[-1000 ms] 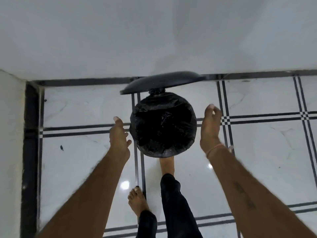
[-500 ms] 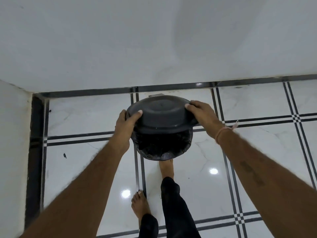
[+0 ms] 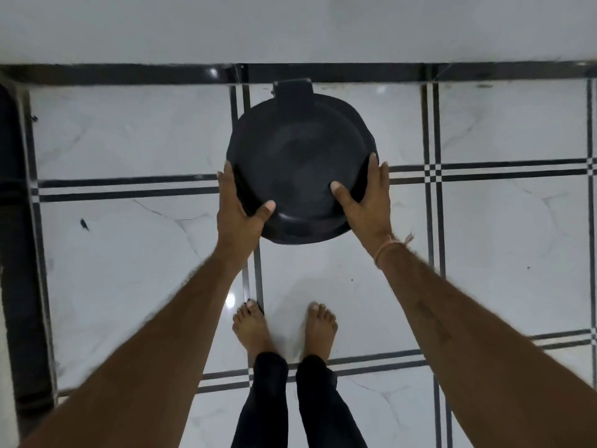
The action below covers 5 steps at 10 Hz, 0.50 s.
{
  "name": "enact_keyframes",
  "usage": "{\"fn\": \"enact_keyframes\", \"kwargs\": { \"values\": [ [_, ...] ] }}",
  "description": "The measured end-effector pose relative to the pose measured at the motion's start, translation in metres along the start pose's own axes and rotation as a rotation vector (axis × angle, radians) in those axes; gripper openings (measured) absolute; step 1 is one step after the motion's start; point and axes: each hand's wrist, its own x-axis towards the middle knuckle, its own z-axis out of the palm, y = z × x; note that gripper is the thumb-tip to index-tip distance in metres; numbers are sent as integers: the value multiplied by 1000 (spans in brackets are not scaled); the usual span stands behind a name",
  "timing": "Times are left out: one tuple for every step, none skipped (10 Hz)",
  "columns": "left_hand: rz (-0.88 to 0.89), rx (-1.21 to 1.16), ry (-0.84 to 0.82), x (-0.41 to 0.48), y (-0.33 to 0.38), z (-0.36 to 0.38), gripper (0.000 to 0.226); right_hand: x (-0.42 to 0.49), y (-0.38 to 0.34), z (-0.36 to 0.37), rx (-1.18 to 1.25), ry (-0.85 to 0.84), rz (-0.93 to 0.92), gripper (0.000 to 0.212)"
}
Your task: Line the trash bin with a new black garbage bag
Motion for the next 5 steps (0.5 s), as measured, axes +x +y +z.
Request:
{"fn": "enact_keyframes", "kwargs": {
  "values": [
    [-26, 1, -3, 2, 2, -2, 98, -4, -2, 3, 37, 31, 35, 95],
    [-31, 47, -23, 6, 0, -9, 96, -14, -7, 10, 56, 39, 65, 95],
    [-14, 121, -50, 5, -3, -12, 94, -17, -6, 13, 39, 2, 71, 95],
    [-73, 146, -35, -5, 22, -16, 95, -19, -18, -4, 2, -71, 112, 98],
    [-80, 167, 32, -29, 59, -22, 89, -40, -34, -28, -29, -43, 30, 87]
  ]
}}
